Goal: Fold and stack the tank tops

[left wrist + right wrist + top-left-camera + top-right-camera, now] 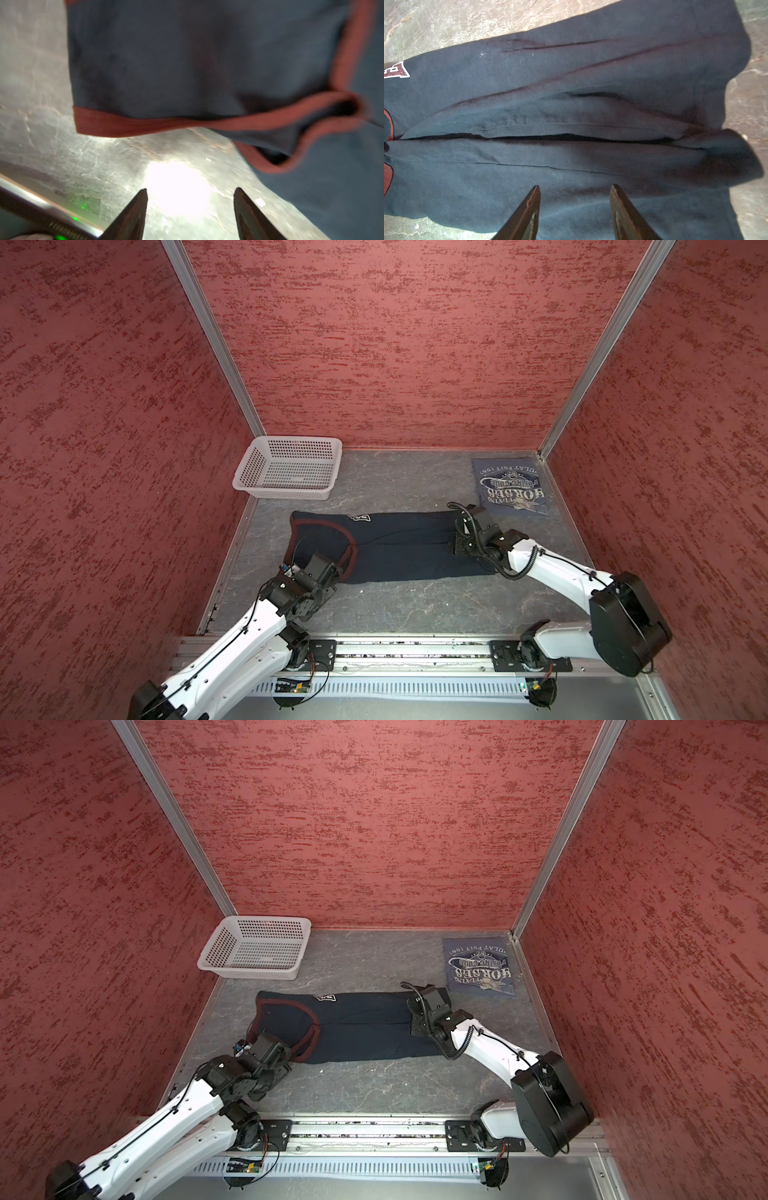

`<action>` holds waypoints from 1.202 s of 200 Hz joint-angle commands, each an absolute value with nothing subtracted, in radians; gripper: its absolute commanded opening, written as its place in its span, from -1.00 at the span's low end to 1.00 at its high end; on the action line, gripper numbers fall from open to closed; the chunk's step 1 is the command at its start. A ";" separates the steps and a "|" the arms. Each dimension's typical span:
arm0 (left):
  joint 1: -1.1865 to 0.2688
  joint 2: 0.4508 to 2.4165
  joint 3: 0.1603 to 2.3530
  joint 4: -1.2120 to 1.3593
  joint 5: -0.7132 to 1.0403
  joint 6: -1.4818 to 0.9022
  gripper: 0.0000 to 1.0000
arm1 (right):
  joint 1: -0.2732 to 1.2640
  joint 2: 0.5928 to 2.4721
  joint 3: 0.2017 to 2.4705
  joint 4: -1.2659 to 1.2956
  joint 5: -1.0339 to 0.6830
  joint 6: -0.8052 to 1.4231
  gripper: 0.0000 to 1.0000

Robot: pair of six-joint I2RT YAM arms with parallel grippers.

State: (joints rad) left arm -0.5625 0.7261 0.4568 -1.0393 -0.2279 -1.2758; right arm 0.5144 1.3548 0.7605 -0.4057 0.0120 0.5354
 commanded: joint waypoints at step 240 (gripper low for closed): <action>0.045 1.340 0.772 -0.597 -0.122 -0.752 0.06 | 0.420 1.590 0.770 -0.401 0.129 0.513 0.12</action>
